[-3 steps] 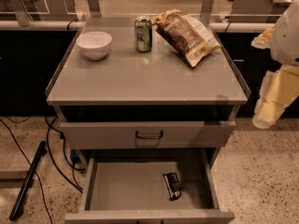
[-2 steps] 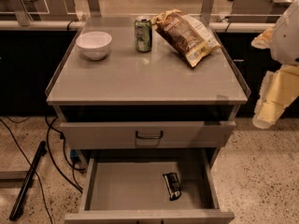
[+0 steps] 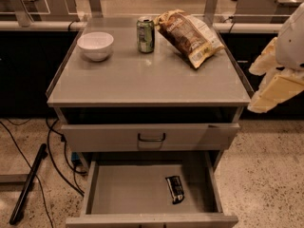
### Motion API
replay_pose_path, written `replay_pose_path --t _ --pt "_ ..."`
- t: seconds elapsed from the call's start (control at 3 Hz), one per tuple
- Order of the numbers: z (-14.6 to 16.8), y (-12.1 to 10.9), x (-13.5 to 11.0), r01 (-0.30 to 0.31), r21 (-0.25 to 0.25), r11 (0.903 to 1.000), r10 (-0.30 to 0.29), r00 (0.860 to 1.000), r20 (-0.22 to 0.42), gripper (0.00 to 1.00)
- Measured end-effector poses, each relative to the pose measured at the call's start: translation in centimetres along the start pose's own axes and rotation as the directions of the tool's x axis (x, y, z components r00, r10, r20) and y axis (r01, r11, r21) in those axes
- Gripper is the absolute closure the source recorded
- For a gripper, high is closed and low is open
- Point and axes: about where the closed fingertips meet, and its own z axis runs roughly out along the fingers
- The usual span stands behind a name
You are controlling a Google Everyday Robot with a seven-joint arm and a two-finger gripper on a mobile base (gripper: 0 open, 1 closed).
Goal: Pick rxbar chocolate from middle drawer and place on counter
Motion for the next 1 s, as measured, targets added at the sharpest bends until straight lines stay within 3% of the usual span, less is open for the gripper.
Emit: replay_pose_path --t 0.67,1.0 --pt "5.0 1.7 2.0 -0.045 -0.031 0.9985 0.048 0.994 0.094 0.92" --pt "9.4 3.1 3.5 -0.075 -0.088 0.9933 0.087 0.986 0.140 1.00"
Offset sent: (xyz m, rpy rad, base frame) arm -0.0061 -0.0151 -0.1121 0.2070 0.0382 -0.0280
